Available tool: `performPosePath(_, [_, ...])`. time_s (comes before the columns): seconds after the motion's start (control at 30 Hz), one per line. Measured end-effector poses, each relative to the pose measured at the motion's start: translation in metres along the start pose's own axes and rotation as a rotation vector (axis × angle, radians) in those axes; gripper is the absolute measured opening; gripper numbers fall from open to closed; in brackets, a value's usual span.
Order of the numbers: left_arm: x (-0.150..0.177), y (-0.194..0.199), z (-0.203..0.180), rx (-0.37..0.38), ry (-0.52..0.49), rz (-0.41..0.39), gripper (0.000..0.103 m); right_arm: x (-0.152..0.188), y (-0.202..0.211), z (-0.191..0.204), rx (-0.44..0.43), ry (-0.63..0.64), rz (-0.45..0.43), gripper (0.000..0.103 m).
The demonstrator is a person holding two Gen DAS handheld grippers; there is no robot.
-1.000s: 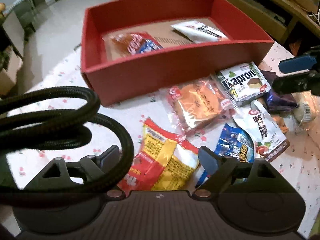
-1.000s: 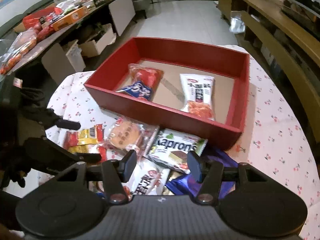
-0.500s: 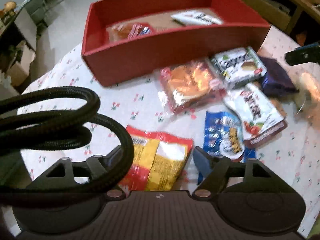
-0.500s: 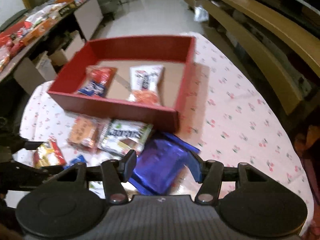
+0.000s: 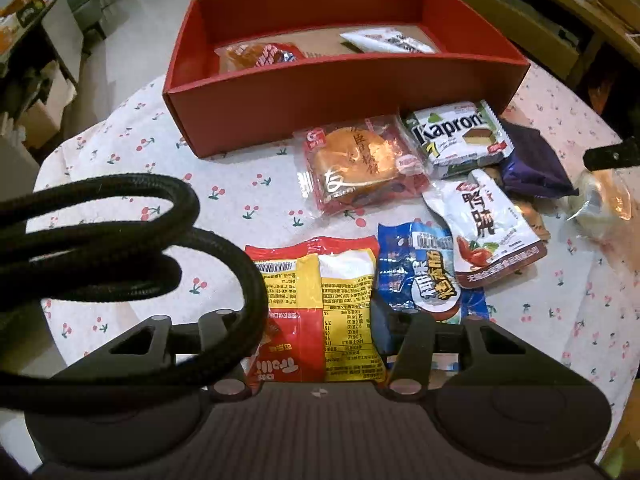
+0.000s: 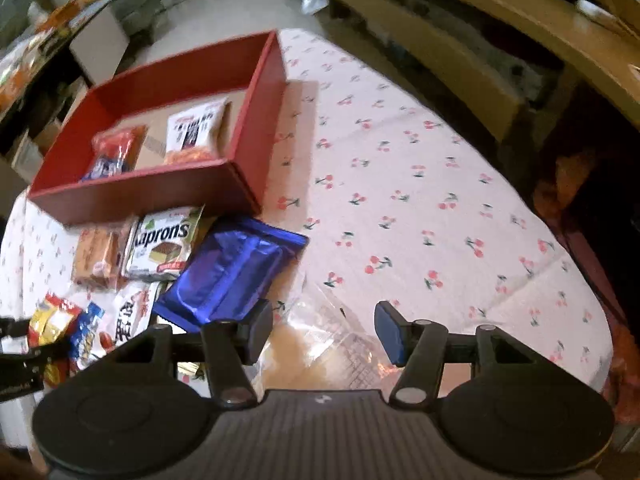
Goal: Organize snacks
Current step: 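Grasp the yellow-red packet with left tool while right grasps clear bun bag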
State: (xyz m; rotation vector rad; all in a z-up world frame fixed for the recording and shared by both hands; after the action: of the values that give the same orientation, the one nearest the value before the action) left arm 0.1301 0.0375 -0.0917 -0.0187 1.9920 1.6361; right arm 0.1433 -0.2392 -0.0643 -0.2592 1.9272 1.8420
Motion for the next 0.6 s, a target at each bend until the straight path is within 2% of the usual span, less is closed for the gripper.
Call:
performPosePath(0.13, [-0.001, 0.007, -0.007, 0.025, 0.011, -0.02, 0.059, 0.006, 0.013, -0.012, 0.015, -0.082, -0.024, 0.066])
performPosePath(0.3, [-0.001, 0.002, -0.02, 0.054, 0.01, -0.012, 0.059, 0.02, -0.002, -0.012, -0.022, -0.185, 0.072, 0.07])
performPosePath(0.37, [-0.002, 0.001, -0.019, 0.056, 0.021, -0.013, 0.059, 0.019, -0.01, -0.004, -0.066, -0.223, 0.102, 0.072])
performPosePath(0.43, [-0.002, 0.0, -0.018, 0.061, 0.037, -0.013, 0.06, 0.018, -0.019, 0.007, -0.067, -0.207, 0.124, 0.073])
performPosePath(0.6, [-0.001, 0.0, -0.015, 0.069, 0.06, -0.018, 0.06, 0.018, -0.03, 0.021, 0.029, -0.043, 0.084, 0.072])
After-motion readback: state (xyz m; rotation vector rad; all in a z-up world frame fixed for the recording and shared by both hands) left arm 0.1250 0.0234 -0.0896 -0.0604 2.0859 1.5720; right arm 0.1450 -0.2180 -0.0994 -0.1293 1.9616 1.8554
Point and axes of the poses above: each gripper's, at about its wrist camera, not at the fingertips, and y roughly against the way its jaws point, z to its left, x to its underside, the point moved 8 cm from there along -y, roughly the way its jaws point, and after that the axes turned 9 degrees about x, right-handed, at the moved point
